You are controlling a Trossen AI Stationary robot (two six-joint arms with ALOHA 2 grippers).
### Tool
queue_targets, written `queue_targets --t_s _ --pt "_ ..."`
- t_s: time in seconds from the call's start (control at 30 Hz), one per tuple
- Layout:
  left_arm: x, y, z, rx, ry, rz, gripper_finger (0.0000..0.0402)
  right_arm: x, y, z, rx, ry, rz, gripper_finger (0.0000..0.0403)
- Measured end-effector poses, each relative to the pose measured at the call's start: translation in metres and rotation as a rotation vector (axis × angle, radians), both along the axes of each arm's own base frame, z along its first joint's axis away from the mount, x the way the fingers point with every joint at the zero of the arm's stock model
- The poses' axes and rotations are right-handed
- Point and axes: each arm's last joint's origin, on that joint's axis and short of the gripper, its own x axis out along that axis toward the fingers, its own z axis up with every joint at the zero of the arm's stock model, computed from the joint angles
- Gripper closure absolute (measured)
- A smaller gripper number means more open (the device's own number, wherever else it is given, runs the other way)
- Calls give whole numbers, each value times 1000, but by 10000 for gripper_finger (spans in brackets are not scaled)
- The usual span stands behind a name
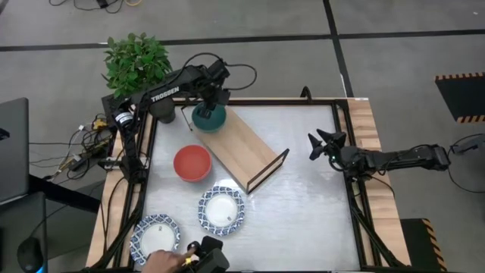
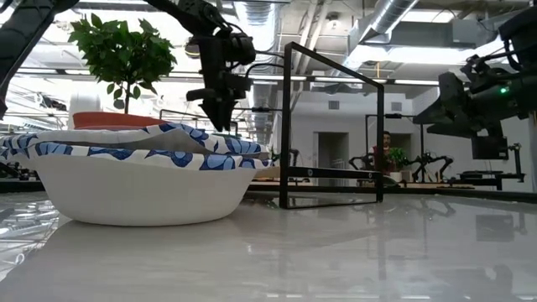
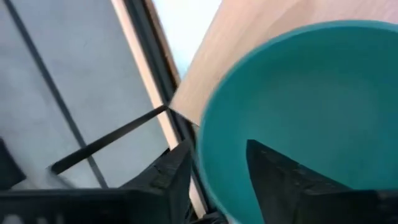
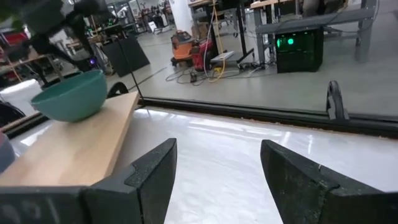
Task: Place and stack bowls onto a shelf
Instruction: Stack the orange bowl on the green bowl
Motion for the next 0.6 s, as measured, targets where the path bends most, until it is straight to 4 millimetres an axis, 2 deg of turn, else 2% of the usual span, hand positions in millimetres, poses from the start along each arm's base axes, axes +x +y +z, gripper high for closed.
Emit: queue_targets --t_s 0.13,0.23,0.47,0.6 --pt "5 -5 13 17 -21 21 230 1 0 5 -42 3 8 143" --pt "9 -10 27 24 -62 43 226 2 0 17 -84 -12 13 143" --pt "5 -35 70 -65 -96 117 228 0 0 59 -175 -25 15 143" --pt "-2 -58 106 -154 -246 82 228 -4 0 91 -246 -21 19 143"
